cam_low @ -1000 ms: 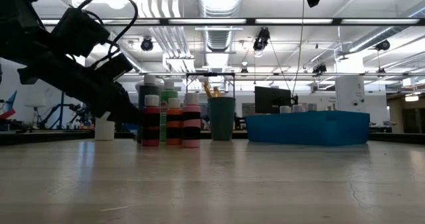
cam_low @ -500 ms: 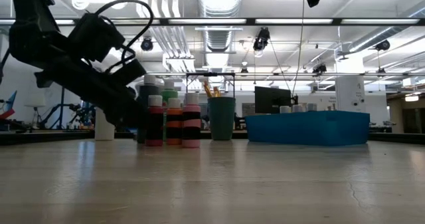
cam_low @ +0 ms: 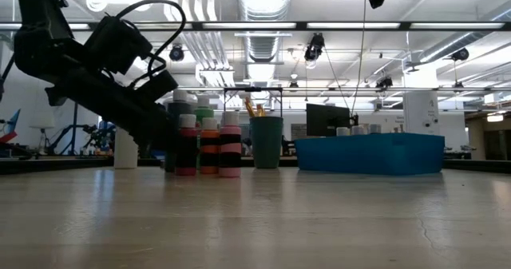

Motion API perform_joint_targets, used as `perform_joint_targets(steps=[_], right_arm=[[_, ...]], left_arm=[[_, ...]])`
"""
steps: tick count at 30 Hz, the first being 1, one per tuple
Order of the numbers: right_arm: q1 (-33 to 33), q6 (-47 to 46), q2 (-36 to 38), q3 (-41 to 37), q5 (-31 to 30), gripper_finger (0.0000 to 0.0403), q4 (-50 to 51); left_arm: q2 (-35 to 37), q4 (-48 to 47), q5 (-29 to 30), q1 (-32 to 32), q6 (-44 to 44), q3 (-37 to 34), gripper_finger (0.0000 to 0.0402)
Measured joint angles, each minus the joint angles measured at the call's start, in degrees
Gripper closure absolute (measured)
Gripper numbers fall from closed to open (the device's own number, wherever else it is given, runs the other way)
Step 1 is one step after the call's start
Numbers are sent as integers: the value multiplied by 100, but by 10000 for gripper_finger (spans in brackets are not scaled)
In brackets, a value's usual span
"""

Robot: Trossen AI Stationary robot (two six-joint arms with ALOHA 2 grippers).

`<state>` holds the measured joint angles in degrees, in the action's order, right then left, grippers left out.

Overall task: Pick & Place Paint Supplies
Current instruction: Put the red paint bottle into the blue bin

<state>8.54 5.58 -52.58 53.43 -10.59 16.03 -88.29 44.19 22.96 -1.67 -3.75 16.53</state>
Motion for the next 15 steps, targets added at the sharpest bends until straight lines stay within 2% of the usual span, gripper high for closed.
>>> perform_joint_targets(steps=[7, 15], right_arm=[[0, 0, -2, 2, -2, 394, 0], [-2, -53, -1, 2, -1, 394, 0]], left_arm=[[28, -16, 4, -13, -133, -50, 268], [266, -231, -134, -11, -123, -48, 275]])
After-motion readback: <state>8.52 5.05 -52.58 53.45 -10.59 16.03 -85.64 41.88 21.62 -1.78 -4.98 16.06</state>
